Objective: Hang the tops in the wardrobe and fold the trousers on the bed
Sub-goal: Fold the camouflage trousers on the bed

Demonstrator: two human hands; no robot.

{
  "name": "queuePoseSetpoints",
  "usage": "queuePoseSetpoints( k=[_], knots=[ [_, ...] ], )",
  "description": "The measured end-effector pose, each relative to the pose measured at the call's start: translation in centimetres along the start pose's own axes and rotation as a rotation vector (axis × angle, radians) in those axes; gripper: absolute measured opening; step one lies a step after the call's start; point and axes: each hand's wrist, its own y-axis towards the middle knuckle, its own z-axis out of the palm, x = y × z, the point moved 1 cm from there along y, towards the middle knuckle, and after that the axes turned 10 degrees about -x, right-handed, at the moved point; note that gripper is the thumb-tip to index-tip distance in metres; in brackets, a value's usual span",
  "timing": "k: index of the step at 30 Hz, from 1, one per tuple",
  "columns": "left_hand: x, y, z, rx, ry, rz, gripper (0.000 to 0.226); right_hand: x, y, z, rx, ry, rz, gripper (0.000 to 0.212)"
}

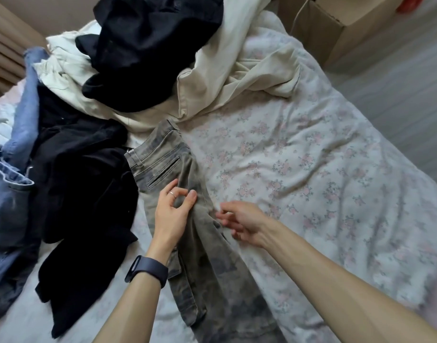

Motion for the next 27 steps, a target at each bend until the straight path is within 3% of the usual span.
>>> queuePoseSetpoints(
  k=[4,7,10,12,14,15,19,23,27],
  knots=[
    [1.2,0.0,0.1,0.001,-0.209,-0.143,0.014,-0.1,-1.2,-3.3,-0.219,0.049,-0.165,0.016],
    [2.4,0.0,0.0,0.039,-0.422,-0.336,0.014,-1.3,-2.6,-3.2,-0.09,-0.151,-0.032,0.018],
    [3.0,0.0,0.1,0.068,-0.545,-0.465,0.009,-3.1,-2.6,-1.4,0.005,-0.377,0.031,0.035],
    [3.0,0.1,-0.1,0.11,-0.548,-0.522,0.008,-3.9,-1.7,0.1,0.038,-0.412,0.029,0.047],
    [3.5,0.4,-0.6,0.17,-0.527,-0.551,0.026,-3.9,-1.1,1.3,0.055,-0.354,0.069,0.046],
    [3.3,0.2,-0.8,0.181,-0.49,-0.559,0.031,-3.7,-0.9,1.9,0.048,-0.264,0.108,0.042],
    [2.3,-0.6,0.1,0.05,-0.263,-0.428,0.009,-3.2,-0.2,3.0,-0.109,0.153,0.202,0.028],
    [1.6,-1.0,2.2,0.063,0.21,-0.048,0.013,-3.2,-1.5,0.0,-0.391,0.348,-0.001,0.015],
    [1.8,-2.6,5.4,0.154,0.562,-0.051,0.052,-4.5,-1.9,-1.9,-0.466,0.503,-0.006,0.015]
  ],
)
